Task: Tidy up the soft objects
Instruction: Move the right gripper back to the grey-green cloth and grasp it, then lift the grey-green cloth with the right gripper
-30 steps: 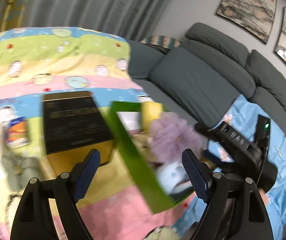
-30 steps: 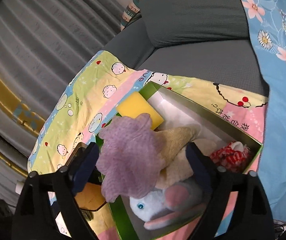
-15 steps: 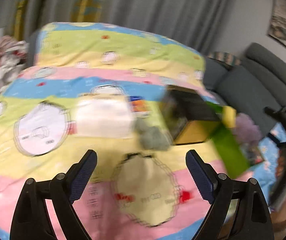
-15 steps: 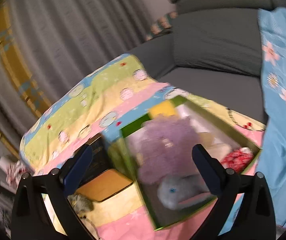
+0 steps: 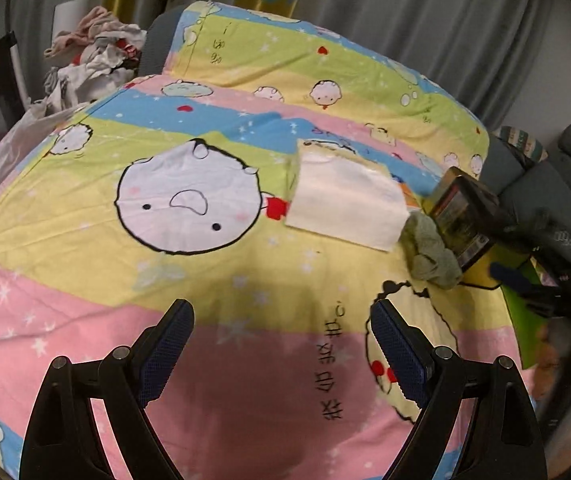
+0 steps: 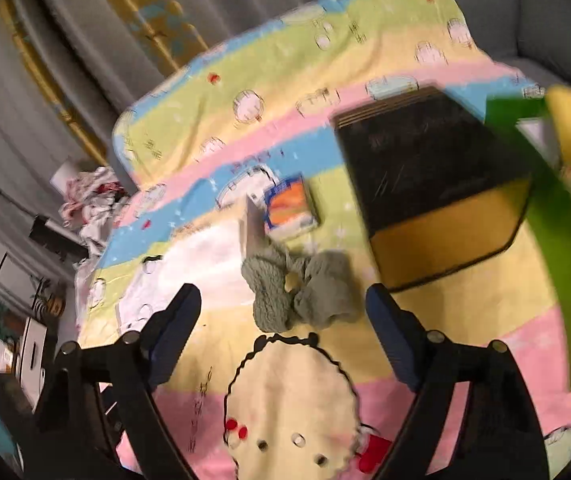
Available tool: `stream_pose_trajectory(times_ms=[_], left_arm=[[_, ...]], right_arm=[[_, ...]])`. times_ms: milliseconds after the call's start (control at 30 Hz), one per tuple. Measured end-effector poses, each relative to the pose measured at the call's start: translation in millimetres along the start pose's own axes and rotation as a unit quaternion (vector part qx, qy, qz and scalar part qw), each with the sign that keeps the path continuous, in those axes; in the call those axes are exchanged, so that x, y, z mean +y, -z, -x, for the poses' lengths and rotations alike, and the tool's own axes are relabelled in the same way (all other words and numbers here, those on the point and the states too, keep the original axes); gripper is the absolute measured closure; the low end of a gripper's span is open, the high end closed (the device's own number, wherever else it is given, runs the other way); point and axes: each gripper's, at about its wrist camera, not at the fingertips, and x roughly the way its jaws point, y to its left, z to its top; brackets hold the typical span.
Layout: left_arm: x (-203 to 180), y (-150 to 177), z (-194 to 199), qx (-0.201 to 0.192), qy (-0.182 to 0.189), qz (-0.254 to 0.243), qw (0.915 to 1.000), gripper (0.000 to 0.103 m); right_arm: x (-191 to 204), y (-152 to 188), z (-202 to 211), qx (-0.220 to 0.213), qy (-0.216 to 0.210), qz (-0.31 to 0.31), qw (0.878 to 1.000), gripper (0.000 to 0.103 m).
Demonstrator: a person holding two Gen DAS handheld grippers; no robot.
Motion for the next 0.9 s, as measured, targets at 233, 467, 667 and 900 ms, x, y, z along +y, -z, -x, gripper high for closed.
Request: stream_pose_trajectory(times_ms=[233,467,667,900], left_arm=[[10,-1,-2,0.008,-0.017,0.006,0.9998,0.013],[12,-2,-1,0.013,-0.015,0.009,0.9998,0.013],[13,-3,3,0.008,-0.014,0.009,0.9998,0.013],[16,-4,3,0.013,-0.005,0.02,0.9997,0.013]], right_arm=[[-1,7,-46,0.022,0.054,0.018,0.998,0.035],[8,15,-41,0.028,0.053,0.067,0.996,0.08],[35,39,-18,0.085,-0.002,0.142,0.986,0.082],[65,70,-18,0.169,-0.073,0.226,0.956,0.073]])
